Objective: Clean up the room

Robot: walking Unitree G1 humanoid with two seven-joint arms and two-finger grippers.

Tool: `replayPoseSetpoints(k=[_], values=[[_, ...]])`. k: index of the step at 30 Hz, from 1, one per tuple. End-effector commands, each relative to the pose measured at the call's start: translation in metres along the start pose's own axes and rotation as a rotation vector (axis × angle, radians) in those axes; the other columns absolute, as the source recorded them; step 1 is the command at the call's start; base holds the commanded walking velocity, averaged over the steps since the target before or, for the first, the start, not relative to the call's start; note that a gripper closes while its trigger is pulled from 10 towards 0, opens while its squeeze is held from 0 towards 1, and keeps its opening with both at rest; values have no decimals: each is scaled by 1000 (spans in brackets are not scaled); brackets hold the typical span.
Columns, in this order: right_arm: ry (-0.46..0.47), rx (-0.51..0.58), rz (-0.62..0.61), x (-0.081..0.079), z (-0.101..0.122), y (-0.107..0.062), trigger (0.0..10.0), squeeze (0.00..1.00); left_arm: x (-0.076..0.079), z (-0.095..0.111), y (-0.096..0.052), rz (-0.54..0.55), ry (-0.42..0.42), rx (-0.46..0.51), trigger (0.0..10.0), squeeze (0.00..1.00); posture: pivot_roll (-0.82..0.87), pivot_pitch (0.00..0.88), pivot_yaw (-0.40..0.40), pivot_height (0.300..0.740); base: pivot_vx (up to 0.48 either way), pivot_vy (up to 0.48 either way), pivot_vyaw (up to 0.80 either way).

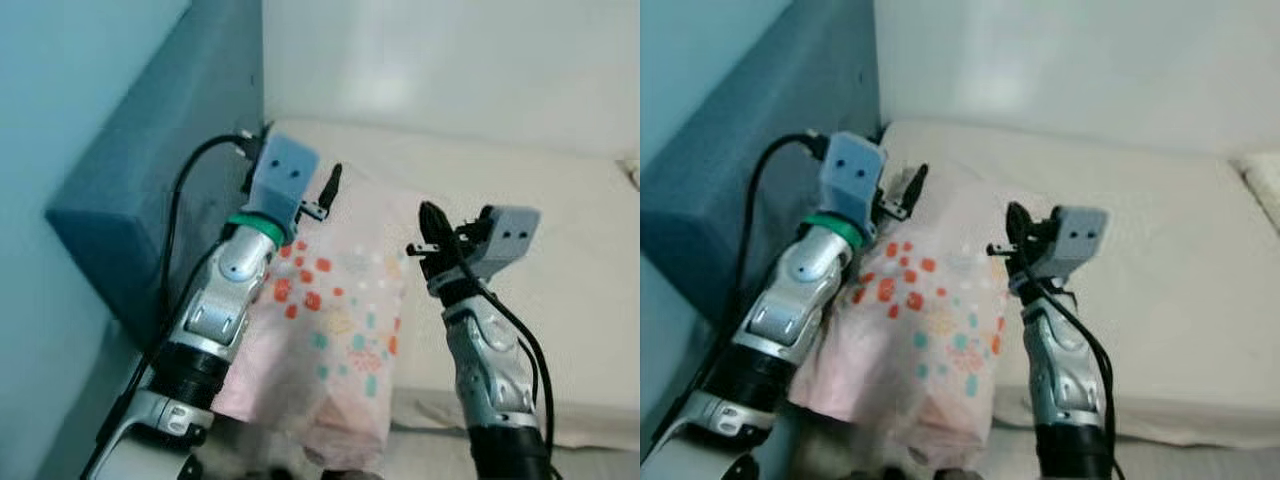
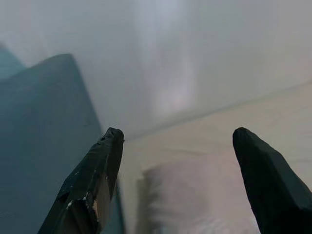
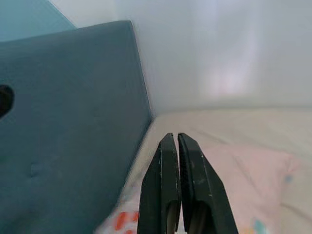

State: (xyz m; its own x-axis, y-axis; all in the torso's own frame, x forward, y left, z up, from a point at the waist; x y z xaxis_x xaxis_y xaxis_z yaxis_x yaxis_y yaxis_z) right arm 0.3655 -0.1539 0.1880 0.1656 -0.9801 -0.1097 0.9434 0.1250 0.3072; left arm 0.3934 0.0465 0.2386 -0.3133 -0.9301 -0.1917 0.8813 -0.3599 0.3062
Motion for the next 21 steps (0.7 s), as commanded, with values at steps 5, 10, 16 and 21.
replayPoseSetpoints(k=[5,10,16,21], values=[[6,-19,-25,6,-6,-6,10000,0,10,-1,-1,-33,4,6,10000,0,-159,39,54,740,0,-420,0],[7,-19,-26,6,-6,-6,10000,0,12,-3,-1,-37,-16,-4,10000,0,-160,40,54,740,0,0,0],[7,-18,-25,6,-6,-5,10000,0,12,-2,-1,-39,-14,1,10000,0,-160,40,54,740,0,0,0],[8,-18,-25,5,-5,-5,10000,0,12,-2,0,-37,-4,1,10000,0,-158,40,55,740,0,0,0]])
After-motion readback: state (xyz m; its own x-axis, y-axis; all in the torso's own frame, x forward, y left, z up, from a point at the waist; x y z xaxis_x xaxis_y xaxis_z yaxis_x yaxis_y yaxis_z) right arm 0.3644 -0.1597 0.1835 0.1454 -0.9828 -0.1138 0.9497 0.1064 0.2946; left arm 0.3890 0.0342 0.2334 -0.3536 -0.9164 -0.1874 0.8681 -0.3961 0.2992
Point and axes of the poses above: a point about 5 cm out from each wrist's last joint towards the gripper, its own y axis pointing out of the wrist towards the gripper, its own z axis along the axis of the wrist's last joint, x = y × z, the point moved 5 cm from there along y, pointing out of the wrist towards the gripper, and after that the axes turned 4 degrees about -y, right-handed, at the moved point
